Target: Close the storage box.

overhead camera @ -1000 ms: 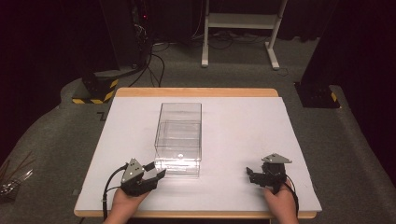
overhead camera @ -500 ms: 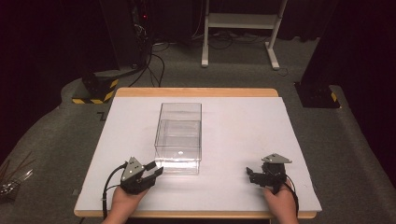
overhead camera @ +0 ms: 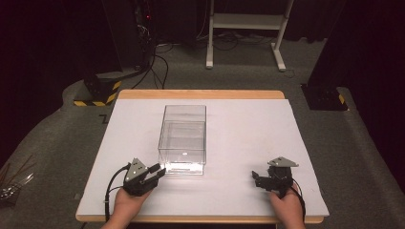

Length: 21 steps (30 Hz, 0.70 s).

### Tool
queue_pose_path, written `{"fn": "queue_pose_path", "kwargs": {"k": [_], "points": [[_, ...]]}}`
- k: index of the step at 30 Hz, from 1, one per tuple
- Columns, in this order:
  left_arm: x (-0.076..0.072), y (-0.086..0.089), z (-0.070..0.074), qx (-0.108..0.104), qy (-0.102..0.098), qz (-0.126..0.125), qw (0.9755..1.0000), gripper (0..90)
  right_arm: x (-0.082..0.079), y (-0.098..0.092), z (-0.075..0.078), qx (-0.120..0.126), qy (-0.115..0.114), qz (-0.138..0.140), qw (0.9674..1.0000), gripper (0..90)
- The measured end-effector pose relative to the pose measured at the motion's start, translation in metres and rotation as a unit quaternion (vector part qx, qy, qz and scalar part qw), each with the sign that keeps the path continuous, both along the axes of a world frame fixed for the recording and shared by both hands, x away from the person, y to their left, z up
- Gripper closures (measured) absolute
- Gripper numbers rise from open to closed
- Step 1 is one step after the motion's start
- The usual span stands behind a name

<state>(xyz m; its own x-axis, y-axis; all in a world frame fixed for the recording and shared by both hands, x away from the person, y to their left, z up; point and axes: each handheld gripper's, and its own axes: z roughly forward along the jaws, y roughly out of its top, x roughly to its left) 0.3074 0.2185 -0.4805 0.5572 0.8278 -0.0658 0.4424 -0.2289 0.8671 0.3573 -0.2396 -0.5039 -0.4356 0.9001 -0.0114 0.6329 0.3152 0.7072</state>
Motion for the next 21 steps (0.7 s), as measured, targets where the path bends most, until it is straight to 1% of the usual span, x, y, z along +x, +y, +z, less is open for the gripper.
{"fn": "queue_pose_path", "kwargs": {"k": [1, 2, 3, 4, 6, 8, 9, 11, 13, 14, 15, 16, 17, 18, 19, 21], "points": [[0.0, 0.0, 0.0, 0.0, 0.0, 0.0, 1.0, 67.6, 0.0, 0.0, 0.0, 0.0, 0.0, 0.0, 1.0, 13.5], [0.002, -0.001, 0.0, 0.0, 0.002, 0.01, 1.0, 64.7, 0.0, 0.0, 0.0, 0.0, 0.0, 0.0, 1.0, 13.5], [0.002, -0.001, 0.0, 0.0, 0.002, 0.01, 1.0, 60.4, 0.0, 0.0, 0.0, 0.0, 0.0, 0.0, 1.0, 13.5], [0.003, -0.002, 0.001, -0.006, 0.008, 0.022, 0.9997, 57.3, 0.0, 0.0, 0.0, 0.0, 0.0, 0.0, 1.0, 13.6], [0.004, -0.004, 0.001, -0.006, 0.008, 0.031, 0.9995, 55.6, 0.0, 0.0, 0.0, 0.0, 0.0, 0.0, 1.0, 13.6], [0.005, -0.004, 0.001, -0.003, 0.007, 0.034, 0.9994, 50.9, 0.0, 0.0, 0.0, 0.0, 0.0, 0.0, 1.0, 13.6], [0.007, -0.005, 0.001, -0.008, 0.01, 0.036, 0.9993, 48.2, 0.0, 0.0, 0.0, 0.0, 0.0, 0.0, 1.0, 13.6], [0.009, -0.007, 0.002, -0.007, 0.011, 0.035, 0.9993, 43.1, 0.0, 0.0, 0.0, 0.0, 0.0, 0.0, 1.0, 13.6], [0.01, -0.008, 0.002, -0.008, 0.011, 0.035, 0.9993, 42.0, 0.0, 0.0, 0.0, 0.0, 0.0, 0.0, 1.0, 13.6], [0.013, -0.01, 0.002, -0.013, 0.013, 0.043, 0.9989, 40.9, 0.0, 0.0, 0.0, 0.0, 0.0, 0.0, 1.0, 13.6], [0.013, -0.01, 0.002, -0.013, 0.013, 0.043, 0.9989, 38.7, 0.0, 0.0, 0.0, 0.0, 0.0, 0.0, 1.0, 13.6], [0.015, -0.01, 0.002, -0.019, 0.016, 0.048, 0.9985, 38.7, 0.0, 0.0, 0.0, 0.001, 0.0, 0.0, 1.0, 13.6], [0.018, -0.009, 0.002, -0.022, 0.019, 0.051, 0.9983, 34.9, 0.0, 0.0, 0.0, 0.0, 0.0, 0.0, 1.0, 13.6], [0.022, -0.009, 0.002, -0.023, 0.022, 0.058, 0.9978, 28.9, 0.0, 0.0, 0.0, 0.001, 0.0, 0.0, 1.0, 13.6], [0.023, -0.01, 0.002, -0.022, 0.022, 0.061, 0.9976, 26.5, 0.0, 0.0, 0.0, 0.001, 0.0, 0.0, 1.0, 13.6], [0.027, -0.01, 0.003, -0.02, 0.022, 0.063, 0.9976, 25.0, 0.0, 0.0, 0.0, 0.001, 0.0, 0.0, 1.0, 13.6]]}}
